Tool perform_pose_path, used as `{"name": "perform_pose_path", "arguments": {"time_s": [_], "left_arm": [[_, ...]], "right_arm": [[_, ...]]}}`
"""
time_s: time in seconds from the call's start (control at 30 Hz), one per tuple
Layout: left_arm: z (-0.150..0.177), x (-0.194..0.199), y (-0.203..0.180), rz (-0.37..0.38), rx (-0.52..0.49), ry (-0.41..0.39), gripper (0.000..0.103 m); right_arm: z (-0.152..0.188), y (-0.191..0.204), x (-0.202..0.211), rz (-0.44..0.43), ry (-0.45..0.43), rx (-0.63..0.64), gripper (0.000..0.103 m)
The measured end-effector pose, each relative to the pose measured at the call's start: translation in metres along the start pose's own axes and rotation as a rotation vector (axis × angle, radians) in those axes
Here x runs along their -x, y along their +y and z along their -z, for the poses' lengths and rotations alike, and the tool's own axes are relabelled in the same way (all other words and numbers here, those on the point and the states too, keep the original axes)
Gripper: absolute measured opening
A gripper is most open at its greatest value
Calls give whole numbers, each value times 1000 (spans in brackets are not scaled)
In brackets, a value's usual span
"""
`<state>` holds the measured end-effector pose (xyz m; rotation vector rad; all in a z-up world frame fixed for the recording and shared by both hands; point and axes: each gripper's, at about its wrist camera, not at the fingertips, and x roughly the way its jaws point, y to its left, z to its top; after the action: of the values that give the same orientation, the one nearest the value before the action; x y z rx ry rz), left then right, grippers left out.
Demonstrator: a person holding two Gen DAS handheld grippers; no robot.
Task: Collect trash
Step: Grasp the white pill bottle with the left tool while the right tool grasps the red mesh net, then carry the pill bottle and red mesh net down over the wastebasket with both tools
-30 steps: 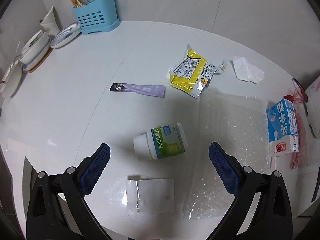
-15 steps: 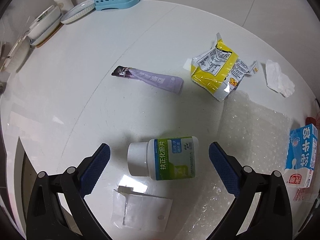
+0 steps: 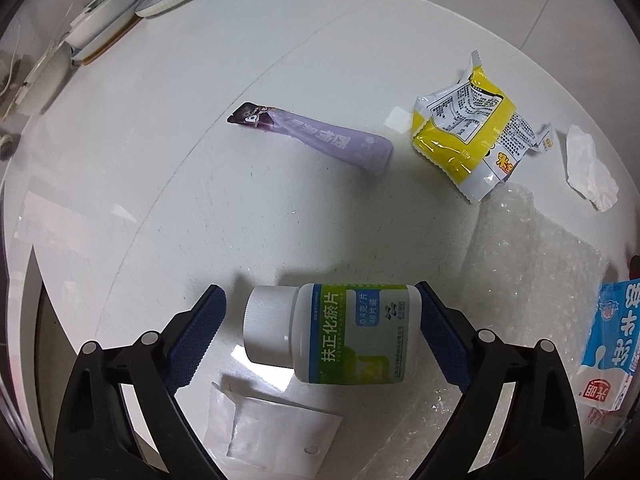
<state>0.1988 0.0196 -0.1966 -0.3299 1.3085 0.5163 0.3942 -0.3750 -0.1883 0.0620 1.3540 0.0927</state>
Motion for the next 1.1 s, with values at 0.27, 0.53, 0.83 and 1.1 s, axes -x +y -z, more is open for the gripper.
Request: {"name": "perform_pose_path", "arguments": {"time_s": [0.27,0.53,0.83,1.1], "left_arm": [[1,1,-5,3,0,3,68],[2,9,-8,2,-2,-27,67],[12,41,-7,18,-16,-94,67],[18,67,-7,40,-60,-136,67]], "right_arm": [[-11,-5,-3,8,4,-12,14],[-16,-7,2,20,-26,4,12],[-2,-1,30,17,-80,13,12],[25,1,59,25,-150,0,12]]}}
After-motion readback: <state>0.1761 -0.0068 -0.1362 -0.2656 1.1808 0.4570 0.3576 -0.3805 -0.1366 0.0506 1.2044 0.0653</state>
